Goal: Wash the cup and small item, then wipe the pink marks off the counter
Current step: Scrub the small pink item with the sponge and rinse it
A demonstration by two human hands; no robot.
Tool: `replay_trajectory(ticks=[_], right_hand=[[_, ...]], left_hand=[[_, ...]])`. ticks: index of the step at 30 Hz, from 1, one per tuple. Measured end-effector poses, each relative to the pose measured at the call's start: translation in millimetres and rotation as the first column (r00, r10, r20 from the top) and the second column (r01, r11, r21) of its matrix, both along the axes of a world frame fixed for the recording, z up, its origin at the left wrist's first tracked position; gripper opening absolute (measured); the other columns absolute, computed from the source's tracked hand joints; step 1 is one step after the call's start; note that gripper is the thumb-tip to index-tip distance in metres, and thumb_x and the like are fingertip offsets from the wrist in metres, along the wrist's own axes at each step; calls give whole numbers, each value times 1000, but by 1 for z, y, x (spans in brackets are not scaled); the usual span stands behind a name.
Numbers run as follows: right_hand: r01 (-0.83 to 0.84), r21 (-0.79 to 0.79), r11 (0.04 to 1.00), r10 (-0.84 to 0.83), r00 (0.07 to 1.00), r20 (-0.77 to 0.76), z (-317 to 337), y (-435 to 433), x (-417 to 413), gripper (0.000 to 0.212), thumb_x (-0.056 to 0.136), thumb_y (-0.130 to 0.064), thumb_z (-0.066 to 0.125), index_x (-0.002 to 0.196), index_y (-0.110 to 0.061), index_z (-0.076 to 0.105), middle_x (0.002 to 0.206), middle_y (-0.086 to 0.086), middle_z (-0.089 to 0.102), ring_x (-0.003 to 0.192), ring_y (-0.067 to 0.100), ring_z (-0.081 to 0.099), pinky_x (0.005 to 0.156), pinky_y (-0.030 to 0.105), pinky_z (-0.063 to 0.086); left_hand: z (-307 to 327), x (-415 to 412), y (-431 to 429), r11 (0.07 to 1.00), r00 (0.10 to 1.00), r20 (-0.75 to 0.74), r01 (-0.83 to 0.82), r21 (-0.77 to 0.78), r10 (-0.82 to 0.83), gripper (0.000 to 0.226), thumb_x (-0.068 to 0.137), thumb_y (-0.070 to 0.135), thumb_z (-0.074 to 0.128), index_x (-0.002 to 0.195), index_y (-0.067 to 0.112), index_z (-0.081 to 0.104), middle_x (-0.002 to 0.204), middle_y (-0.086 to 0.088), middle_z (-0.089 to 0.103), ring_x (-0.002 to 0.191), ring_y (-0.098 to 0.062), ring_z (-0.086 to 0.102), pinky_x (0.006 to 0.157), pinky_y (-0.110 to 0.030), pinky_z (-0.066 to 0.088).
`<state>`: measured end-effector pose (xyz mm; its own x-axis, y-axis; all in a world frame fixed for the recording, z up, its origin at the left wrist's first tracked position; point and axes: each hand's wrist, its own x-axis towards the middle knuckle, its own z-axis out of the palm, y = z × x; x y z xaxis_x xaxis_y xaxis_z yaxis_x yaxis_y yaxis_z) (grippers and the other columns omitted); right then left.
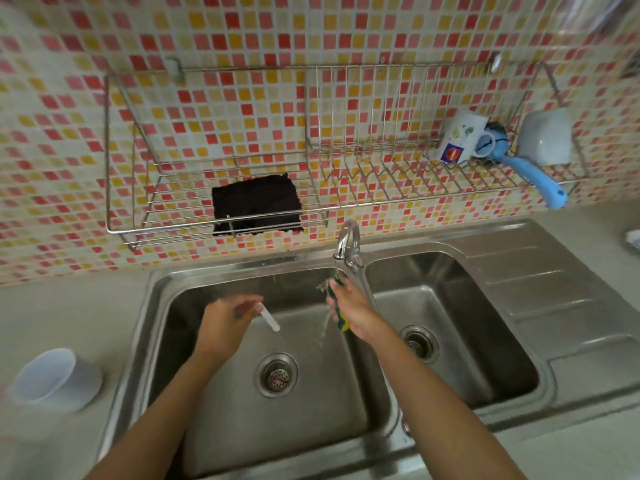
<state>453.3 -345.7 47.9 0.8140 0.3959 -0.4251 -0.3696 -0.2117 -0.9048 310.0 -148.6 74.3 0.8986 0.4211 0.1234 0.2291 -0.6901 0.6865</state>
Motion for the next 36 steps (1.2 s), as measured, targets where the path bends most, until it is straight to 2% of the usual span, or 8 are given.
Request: replay_trajectory(ticks=[6,10,16,19,24,29,32,36], right_hand=[[26,-36,999,-23,995,94,1,-1,-7,17,102,-32,38,108,-21,49,66,-1,43,51,10,37,46,26,30],[28,-80,996,-14,984,176,5,-1,-7,10,102,-32,36,103,-29,46,67,-1,44,53,10,40,47,25,31],[155,-195,968,-86,943,321,-1,-2,18,29,101,-37,37,115,-17,52,81,4,61,62,13,53,60,35,44],[63,-348,935,74,927,367,1,-5,32,24,102,-29,39,116,-15,54,97,6,62,68,12,58,63,28,47],[-115,-419,901,241,934,262,-10,-1,57,32,102,-18,42,133,-13,48,118,8,50,84,22,62,58,19,50],[-30,-335,942,118,962,246,-25,-6,83,37,102,-22,42,138,-19,45,132,2,45,97,21,59,84,37,56],[94,-220,971,-45,975,218,-26,-10,92,37,102,-20,43,139,-20,46,130,2,46,96,17,57,81,32,56],[189,-253,949,-93,932,350,-29,-13,78,24,102,-25,43,120,-14,55,107,9,64,84,23,66,59,20,54]], left_hand=[[4,-12,2,1000,999,35,-13,-11,13,21,84,13,71,105,15,73,98,-2,74,82,-1,61,71,1,39],[4,-13,5,1000,999,37,-9,-16,10,21,84,14,71,105,15,72,98,-2,74,83,-2,62,71,1,39],[-1,-5,4,998,1000,14,-18,-57,19,20,85,16,71,105,17,73,98,0,74,86,-4,64,77,-8,42],[-5,-4,4,998,1000,11,-18,-54,19,20,85,19,71,104,18,73,96,5,73,84,-1,64,73,0,38],[-15,4,6,999,1000,-16,-15,-43,14,21,85,23,70,106,20,72,99,6,73,87,-2,63,76,-8,41],[-20,18,9,997,999,-32,-18,-74,16,19,85,26,70,104,24,73,98,8,73,90,-3,64,80,-17,46],[-21,25,8,997,999,-38,-16,-80,13,19,85,26,70,103,24,73,98,9,72,89,-2,64,78,-14,45],[-17,20,6,998,999,-3,-39,-44,39,18,86,25,68,104,21,70,96,9,69,87,0,60,79,-14,45]])
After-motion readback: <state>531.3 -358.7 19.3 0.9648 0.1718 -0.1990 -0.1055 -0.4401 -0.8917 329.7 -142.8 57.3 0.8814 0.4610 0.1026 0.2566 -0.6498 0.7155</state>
